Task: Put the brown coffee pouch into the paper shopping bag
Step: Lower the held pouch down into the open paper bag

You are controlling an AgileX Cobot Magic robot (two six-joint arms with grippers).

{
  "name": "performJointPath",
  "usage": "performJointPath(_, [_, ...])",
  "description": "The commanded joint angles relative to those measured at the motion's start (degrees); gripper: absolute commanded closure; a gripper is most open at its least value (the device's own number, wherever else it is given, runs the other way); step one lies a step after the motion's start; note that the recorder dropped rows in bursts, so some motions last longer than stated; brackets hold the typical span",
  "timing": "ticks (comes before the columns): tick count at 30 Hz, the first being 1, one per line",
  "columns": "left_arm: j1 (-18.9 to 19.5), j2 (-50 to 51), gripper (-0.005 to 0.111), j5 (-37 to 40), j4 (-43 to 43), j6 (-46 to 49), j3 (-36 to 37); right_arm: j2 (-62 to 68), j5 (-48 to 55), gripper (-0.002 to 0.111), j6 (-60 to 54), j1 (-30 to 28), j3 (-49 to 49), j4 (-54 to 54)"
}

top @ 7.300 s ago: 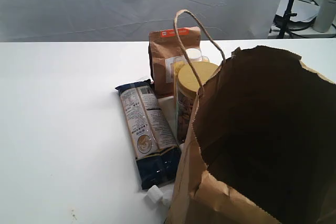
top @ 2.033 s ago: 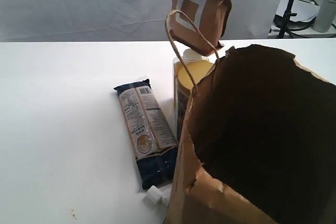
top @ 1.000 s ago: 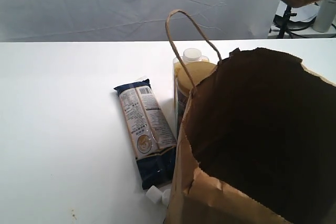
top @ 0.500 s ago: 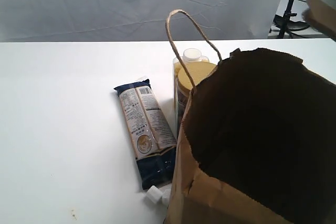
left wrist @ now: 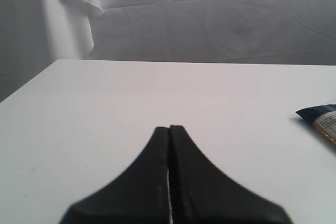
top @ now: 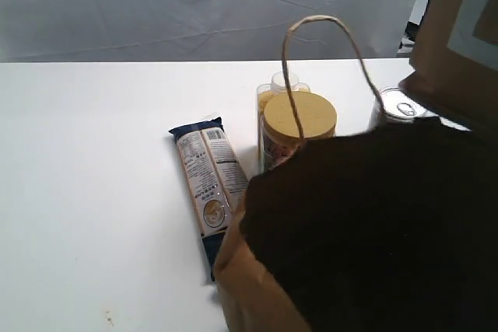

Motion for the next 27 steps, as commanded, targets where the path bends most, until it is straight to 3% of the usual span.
performJointPath(1, [0.19, -0.2, 0.107, -0.26, 0.26, -0.15, 0.2, 0.1, -4.37, 0.108, -1.67, 0.01, 0.13, 2.65])
performJointPath(22, [0.19, -0.2, 0.107, -0.26, 0.26, -0.15, 0.2, -0.01, 1.13, 0.108, -2.71, 0.01, 0.24, 13.62])
performJointPath(27, [0.19, -0.2, 0.107, -0.26, 0.26, -0.15, 0.2, -1.27, 1.13, 0.108, -1.6, 0.01, 4.05, 14.55])
